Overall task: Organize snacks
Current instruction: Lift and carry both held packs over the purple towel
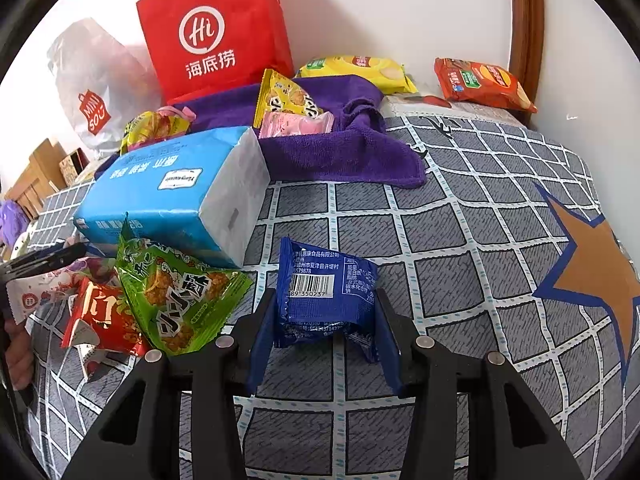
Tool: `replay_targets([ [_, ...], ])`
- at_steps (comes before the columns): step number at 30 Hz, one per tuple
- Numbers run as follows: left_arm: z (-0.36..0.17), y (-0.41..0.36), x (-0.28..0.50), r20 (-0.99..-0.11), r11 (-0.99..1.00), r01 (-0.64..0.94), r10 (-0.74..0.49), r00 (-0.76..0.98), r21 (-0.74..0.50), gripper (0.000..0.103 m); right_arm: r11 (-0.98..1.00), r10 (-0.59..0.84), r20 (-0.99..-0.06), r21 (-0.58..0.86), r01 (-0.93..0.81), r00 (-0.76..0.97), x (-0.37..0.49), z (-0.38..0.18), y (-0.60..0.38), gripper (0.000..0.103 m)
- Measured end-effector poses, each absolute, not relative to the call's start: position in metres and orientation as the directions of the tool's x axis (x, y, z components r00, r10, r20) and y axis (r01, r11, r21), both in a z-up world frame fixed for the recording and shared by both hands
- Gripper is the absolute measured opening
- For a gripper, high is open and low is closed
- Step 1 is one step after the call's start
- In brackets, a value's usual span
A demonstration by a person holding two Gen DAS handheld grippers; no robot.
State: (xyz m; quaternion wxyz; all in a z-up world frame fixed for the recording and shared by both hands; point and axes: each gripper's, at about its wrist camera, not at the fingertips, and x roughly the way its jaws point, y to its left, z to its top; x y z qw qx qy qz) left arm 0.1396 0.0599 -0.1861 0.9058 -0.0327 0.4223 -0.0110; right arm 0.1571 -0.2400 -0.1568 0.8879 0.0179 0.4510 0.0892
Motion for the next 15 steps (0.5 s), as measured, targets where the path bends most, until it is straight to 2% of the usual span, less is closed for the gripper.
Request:
replay_targets([
  [4, -0.185, 0.061, 0.137, -0.765, 0.996, -0.004, -0.065, 0.641, -0.089, 0.036, 0.981, 0.192, -0.778, 0.13, -0.145, 0.598, 0.152, -0.152, -0.243, 0.043],
  [10, -0.171, 0.064, 0.122, -0.774, 0.988, 0.001, -0.12, 0.622, -0.152, 0.036, 0.975, 0.186, -0.769, 0.065, -0.214, 0.611, 0.137, -0.136, -0.224, 0.042],
  [15, -0.149, 0.058, 0.113, -0.763, 0.99, 0.016, -0.117, 0.635, -0.138, 0.036, 0.971, 0.212, -0.733, 0.082, -0.225, 0.646, 0.126, -0.107, -0.216, 0.043],
])
